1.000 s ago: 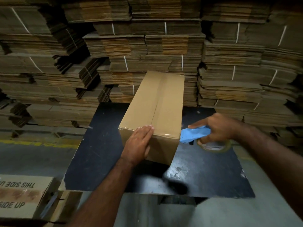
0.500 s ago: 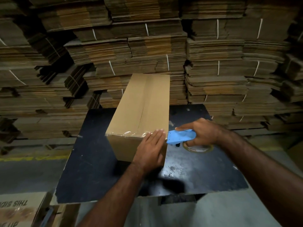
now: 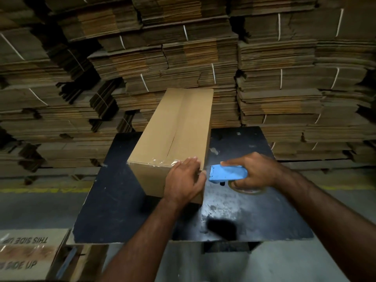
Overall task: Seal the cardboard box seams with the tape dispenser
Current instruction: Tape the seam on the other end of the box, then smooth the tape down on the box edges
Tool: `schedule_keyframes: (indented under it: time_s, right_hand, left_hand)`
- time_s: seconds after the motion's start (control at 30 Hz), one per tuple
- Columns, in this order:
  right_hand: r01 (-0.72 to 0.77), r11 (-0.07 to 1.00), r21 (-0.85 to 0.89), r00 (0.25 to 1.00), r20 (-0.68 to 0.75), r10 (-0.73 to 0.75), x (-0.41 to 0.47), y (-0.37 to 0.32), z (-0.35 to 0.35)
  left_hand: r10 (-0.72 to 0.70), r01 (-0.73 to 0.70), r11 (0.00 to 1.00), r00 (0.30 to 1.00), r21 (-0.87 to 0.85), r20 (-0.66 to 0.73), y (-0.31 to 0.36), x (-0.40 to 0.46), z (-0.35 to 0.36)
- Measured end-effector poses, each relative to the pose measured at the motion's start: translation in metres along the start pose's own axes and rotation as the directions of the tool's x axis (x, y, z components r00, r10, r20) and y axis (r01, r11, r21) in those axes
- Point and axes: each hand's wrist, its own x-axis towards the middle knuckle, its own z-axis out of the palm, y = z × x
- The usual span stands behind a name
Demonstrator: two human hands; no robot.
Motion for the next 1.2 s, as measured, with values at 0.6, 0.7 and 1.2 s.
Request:
schedule_keyframes:
  time_s: [0.6, 0.7, 1.2]
  right_hand:
    - [-0.169, 0.964, -0.204, 0.967, 0.156, 0.203, -0.004, -0.001, 0.047]
    - [-0.299, 0.954, -0.005, 0.952, 0.07, 0.299, -0.015, 0.019, 0.07]
    - [-0.623, 0.716, 0.317, 0.745, -0.042, 0.666, -0.031, 0.023, 0.199]
  left_hand:
    - [-0.102, 0.139, 0.915, 0.988, 0.378, -0.115, 0.03, 0.011, 0.016]
    - [-0.103, 0.151, 0.925, 0.983, 0.349, -0.153, 0.026, 0.014, 0.021]
    - [-0.095, 0.111, 0.943, 0.993, 0.314, -0.068, 0.027, 0.005, 0.02]
